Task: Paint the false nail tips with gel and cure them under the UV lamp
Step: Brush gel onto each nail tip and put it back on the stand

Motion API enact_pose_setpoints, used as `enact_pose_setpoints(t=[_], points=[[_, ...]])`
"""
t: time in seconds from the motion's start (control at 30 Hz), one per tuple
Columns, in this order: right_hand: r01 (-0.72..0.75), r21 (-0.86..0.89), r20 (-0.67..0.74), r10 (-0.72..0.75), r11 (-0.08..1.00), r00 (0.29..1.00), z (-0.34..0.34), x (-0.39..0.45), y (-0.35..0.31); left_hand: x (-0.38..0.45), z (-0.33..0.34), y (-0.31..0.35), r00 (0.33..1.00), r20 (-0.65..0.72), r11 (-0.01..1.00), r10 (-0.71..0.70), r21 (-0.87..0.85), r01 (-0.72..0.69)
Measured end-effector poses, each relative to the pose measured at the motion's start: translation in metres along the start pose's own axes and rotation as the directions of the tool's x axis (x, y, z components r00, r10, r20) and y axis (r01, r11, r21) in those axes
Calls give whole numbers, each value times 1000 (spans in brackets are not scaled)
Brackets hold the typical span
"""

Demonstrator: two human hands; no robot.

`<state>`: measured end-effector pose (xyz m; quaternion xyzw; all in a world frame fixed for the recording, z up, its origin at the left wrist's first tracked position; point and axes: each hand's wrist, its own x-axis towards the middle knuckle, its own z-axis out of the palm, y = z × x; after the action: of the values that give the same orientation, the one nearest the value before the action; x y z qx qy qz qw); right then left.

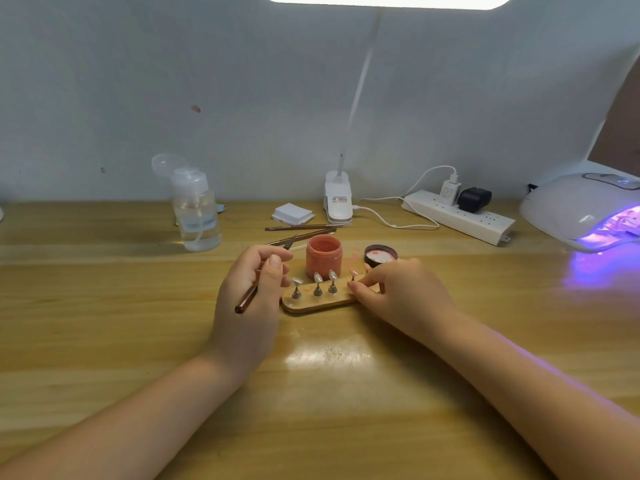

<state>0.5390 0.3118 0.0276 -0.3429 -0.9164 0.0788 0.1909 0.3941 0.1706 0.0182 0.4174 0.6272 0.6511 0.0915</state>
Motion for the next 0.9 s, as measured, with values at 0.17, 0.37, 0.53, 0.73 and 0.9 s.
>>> enact_pose_setpoints(t=[0.17,0.37,0.53,0.73,0.9], points=[[-23,53,-58,26,998,998,7,-5,-1,0,0,-1,1000,-5,1000,-13,-21,13],[-14,27,-81,17,1000,997,13,-5,-5,0,1,0,1000,-13,1000,-7,-11,7],[-50,23,-107,52,999,993,13,-4,-4,0,1,-1,1000,-22,1000,-15,-5,15],[72,70,-224,-55,995,973,9,-12,-7,-3,1,3,997,-38,998,61,-18,-62],[132,610,-308,80,781,948,4,-20,-10,-14,1,12,969,67,968,237,-99,-230]])
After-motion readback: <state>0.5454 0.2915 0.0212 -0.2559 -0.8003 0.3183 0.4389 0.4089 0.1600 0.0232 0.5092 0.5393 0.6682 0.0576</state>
